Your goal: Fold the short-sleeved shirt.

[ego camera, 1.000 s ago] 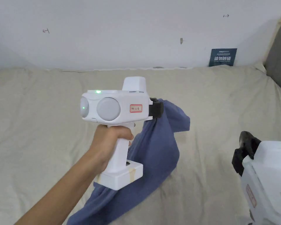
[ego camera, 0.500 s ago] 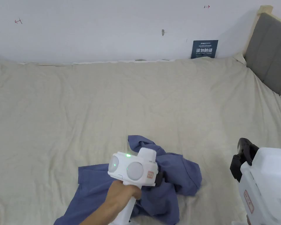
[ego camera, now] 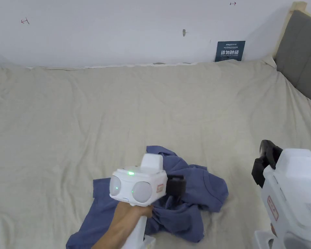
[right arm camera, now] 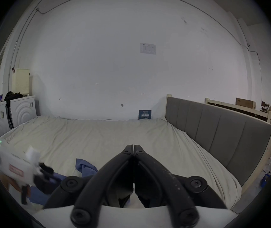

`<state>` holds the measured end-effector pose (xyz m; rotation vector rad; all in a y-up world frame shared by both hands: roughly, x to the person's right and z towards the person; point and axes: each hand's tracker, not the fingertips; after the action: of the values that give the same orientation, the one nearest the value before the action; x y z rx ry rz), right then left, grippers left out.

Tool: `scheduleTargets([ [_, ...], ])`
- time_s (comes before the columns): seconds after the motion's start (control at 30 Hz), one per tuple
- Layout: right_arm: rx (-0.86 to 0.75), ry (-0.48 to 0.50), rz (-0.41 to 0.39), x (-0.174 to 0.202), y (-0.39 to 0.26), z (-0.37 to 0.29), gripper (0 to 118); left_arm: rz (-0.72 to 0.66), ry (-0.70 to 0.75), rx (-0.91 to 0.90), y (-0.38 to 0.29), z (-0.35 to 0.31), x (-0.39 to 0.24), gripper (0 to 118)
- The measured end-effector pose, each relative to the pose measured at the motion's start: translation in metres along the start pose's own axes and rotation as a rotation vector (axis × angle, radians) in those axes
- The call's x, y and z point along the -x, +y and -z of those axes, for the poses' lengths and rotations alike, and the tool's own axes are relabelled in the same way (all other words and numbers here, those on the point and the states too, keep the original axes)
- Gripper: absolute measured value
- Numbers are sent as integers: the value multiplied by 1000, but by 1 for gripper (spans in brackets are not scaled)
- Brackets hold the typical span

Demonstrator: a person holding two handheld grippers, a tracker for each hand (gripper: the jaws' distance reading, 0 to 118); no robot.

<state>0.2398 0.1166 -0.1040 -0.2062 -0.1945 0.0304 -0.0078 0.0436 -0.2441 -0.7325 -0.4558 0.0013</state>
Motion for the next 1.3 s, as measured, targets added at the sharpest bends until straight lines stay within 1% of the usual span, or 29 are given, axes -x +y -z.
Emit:
scheduleTargets([
  [0.17, -52, 5, -12, 10, 21, -4, 2, 81, 159, -317, 26, -76, 19, 110],
  [0.3, -92, 17, -19, 17, 34, -4, 2, 56, 294, -516, 32, -123, 43, 110],
  [0.43, -128, 30, -28, 25, 43, -3, 2, 72, 443, -659, 29, -150, 63, 109],
  [0.5, -140, 32, -35, 29, 46, -2, 2, 78, 505, -694, 26, -159, 71, 104],
  [0.53, -143, 37, -34, 30, 47, -1, 2, 79, 511, -710, 23, -161, 75, 100],
  [0.6, -146, 42, -28, 34, 48, -1, 2, 69, 508, -714, 19, -166, 83, 74],
  [0.63, -148, 45, -27, 35, 49, -1, 2, 64, 500, -718, 18, -168, 86, 53],
  [0.67, -149, 48, -30, 37, 49, -1, 2, 59, 496, -717, 18, -167, 90, 13],
  [0.7, -148, 50, -32, 39, 49, -1, 2, 55, 487, -708, 18, -166, 93, 0],
  [0.73, -148, 52, -34, 39, 49, -1, 2, 43, 505, -683, 19, -165, 95, 0],
  [0.8, -144, 57, -33, 41, 48, -1, 2, 25, 452, -656, 21, -163, 101, 0],
  [0.87, -141, 61, -31, 42, 47, -2, 2, 3, 485, -645, 21, -160, 102, 0],
  [0.93, -136, 61, -35, 43, 46, -2, 2, 18, 473, -593, 20, -159, 106, 0],
  [1.0, -130, 63, -38, 43, 44, -2, 2, 3, 487, -478, 21, -155, 110, 0],
  [1.07, -121, 64, -41, 43, 41, -1, 2, -59, 432, -357, 13, -149, 118, 0],
  [1.1, -115, 65, -40, 43, 39, -1, 2, -104, 401, -342, 4, -148, 123, 0],
  [1.17, -106, 67, -39, 43, 35, 0, 2, -138, 359, -253, -14, -141, 129, 0],
  [1.2, -101, 68, -40, 43, 33, 1, 2, -145, 378, -195, -27, -137, 132, 0],
  [1.3, -78, 68, -53, 44, 26, 6, 2, -173, 372, -67, -59, -126, 139, 0],
])
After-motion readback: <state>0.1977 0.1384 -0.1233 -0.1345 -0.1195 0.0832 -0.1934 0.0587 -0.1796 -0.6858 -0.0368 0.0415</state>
